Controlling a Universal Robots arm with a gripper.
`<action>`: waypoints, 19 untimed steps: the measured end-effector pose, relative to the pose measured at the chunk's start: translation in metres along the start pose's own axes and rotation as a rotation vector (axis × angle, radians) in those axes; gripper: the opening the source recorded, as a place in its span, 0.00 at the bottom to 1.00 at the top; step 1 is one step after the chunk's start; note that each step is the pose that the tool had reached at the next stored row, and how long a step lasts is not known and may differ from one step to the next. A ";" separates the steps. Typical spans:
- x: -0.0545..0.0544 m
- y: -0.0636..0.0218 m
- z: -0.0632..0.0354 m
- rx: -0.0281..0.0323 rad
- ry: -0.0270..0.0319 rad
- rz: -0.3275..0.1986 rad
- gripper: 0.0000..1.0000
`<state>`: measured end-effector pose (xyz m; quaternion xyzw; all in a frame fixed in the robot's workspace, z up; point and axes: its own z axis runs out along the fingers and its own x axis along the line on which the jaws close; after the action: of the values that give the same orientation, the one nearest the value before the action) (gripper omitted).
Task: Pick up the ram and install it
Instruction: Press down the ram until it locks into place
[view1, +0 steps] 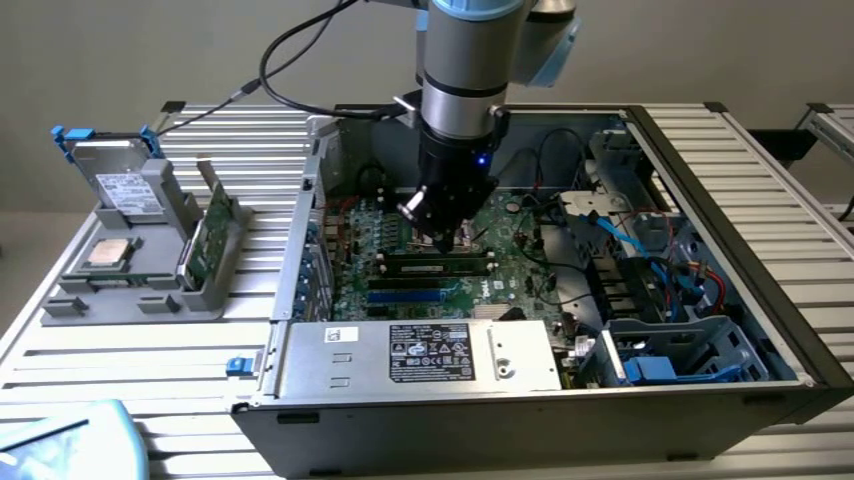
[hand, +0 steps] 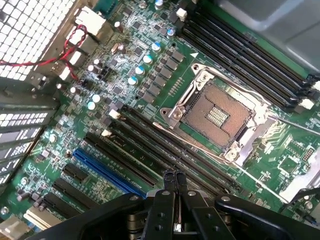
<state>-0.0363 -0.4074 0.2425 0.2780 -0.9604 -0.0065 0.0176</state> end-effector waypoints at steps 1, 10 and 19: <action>0.000 0.0000 0.0000 -0.0005 -0.0004 0.017 0.11; 0.000 0.0000 0.0001 -0.0052 -0.0038 0.173 0.11; 0.000 0.0000 0.0002 -0.0099 -0.0073 0.329 0.11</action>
<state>-0.0363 -0.4074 0.2424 0.1168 -0.9930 -0.0092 0.0163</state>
